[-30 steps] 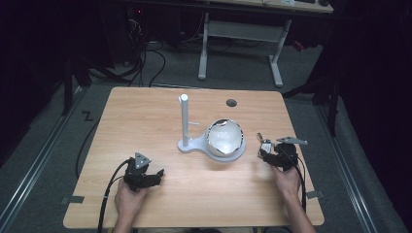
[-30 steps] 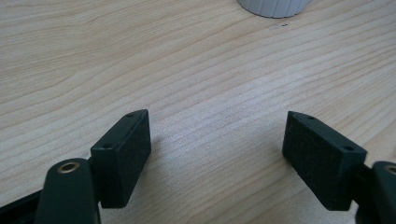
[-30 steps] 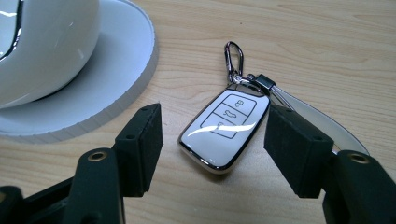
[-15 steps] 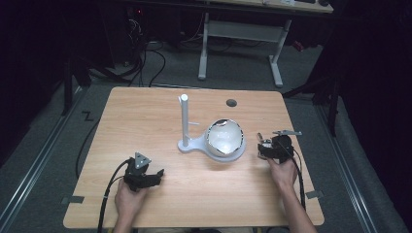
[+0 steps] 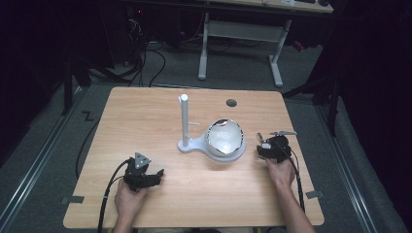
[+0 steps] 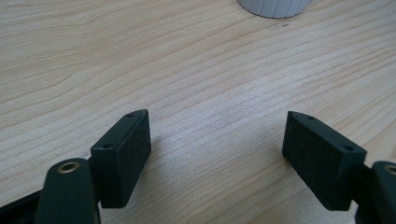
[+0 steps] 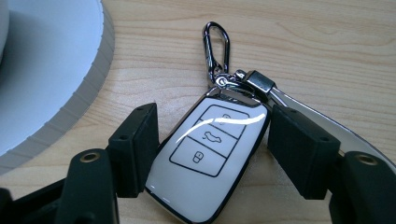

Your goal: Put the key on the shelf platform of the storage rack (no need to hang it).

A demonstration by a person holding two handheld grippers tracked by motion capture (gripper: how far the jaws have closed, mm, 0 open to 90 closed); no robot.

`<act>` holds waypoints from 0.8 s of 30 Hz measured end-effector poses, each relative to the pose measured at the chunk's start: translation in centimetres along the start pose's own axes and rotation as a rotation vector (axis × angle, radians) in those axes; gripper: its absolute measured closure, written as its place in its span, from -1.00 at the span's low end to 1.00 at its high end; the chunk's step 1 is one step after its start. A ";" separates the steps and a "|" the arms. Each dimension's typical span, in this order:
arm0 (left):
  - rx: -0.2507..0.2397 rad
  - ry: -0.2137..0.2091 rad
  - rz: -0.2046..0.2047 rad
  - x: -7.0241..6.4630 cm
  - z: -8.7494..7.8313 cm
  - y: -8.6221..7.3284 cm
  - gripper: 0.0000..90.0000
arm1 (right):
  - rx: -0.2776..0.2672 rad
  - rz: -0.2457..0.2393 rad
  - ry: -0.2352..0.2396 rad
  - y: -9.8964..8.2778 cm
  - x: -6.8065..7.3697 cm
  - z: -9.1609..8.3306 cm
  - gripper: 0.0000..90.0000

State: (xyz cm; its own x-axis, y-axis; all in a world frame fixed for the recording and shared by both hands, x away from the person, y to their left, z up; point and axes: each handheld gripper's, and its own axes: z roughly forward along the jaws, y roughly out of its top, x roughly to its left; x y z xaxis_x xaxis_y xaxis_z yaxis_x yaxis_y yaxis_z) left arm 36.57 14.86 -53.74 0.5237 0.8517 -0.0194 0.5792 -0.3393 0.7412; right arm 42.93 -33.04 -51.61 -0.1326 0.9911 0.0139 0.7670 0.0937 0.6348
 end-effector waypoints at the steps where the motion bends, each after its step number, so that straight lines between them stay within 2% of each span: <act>1: 0.000 -0.001 -0.001 0.0 0.0 0.0 -0.47 | -0.003 -0.003 0.000 0.0 0.0 0.0 -0.20; 6: 0.000 -0.001 -0.003 0.0 0.0 0.0 -0.46 | -0.004 -0.036 0.024 0.0 0.0 0.2 -0.08; 8: -0.002 -0.001 -0.007 0.1 0.0 0.0 -0.46 | -0.005 -0.054 0.014 -0.1 0.1 0.3 -0.04; 13: -0.003 -0.003 -0.010 0.1 0.0 0.0 -0.46 | -0.008 -0.062 0.000 0.0 0.1 0.4 0.01; 15: -0.002 -0.003 -0.010 0.1 0.0 0.0 -0.46 | -0.011 -0.063 0.003 -0.1 0.1 0.4 0.08; 24: -0.002 -0.001 -0.008 0.1 0.0 0.0 -0.46 | -0.011 -0.087 0.020 0.0 -0.2 0.3 0.12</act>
State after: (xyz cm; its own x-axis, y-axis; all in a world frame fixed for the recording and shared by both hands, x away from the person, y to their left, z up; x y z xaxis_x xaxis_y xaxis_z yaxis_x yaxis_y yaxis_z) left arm 36.64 14.92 -53.74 0.5201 0.8537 -0.0263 0.5820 -0.3317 0.7425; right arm 43.09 -33.23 -51.85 -0.2111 0.9771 -0.0265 0.7448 0.1784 0.6430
